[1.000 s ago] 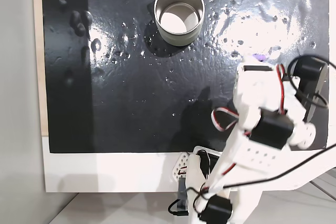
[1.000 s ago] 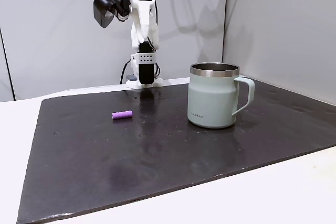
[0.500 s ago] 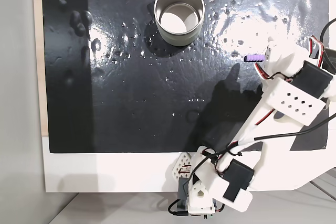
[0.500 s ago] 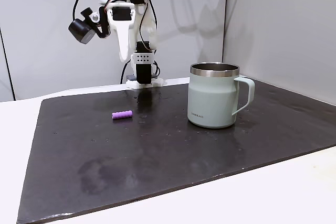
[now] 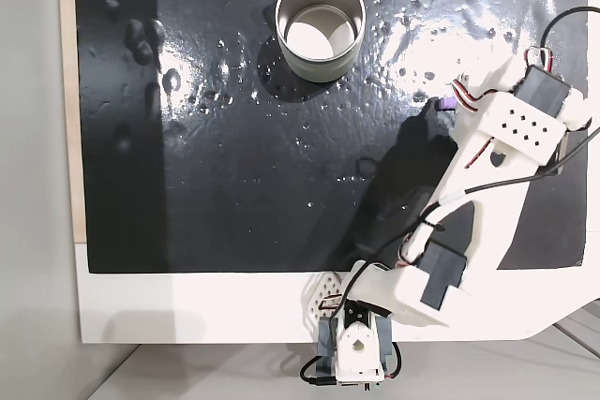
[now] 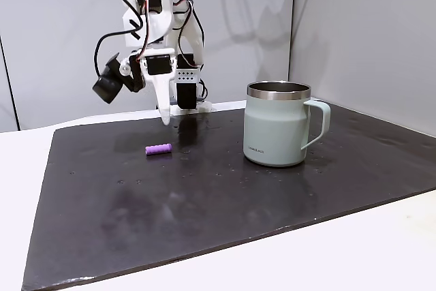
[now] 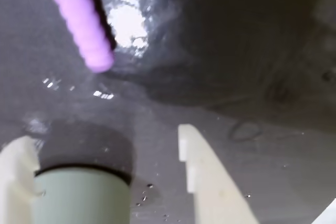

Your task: Grasp a pengrip and put it in the cup.

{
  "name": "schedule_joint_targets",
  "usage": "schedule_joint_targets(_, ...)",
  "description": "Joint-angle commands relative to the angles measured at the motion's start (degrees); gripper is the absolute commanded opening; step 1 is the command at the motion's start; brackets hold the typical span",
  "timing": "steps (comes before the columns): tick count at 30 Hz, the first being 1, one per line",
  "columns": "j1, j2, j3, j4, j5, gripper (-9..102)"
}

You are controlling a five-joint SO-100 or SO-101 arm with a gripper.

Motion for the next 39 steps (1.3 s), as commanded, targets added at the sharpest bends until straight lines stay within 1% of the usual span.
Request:
schedule_joint_targets(1, 1.05, -1.14, -4.83, -1.41, -0.79, 26)
schedule_joint_targets(7, 1.49, -6.42, -8.44, -1.14, -1.23, 26)
schedule_joint_targets(18, 3.52, -23.12, -27.95, 5.45, -1.32, 25)
schedule_joint_targets(27, 2.2, -26.89, -29.18, 5.19, -1.14, 24)
schedule_joint_targets(31, 1.93, -29.18, -31.03, 5.27, -1.32, 21)
schedule_joint_targets(39, 0.09, -29.53, -31.55, 5.54, -0.53, 4)
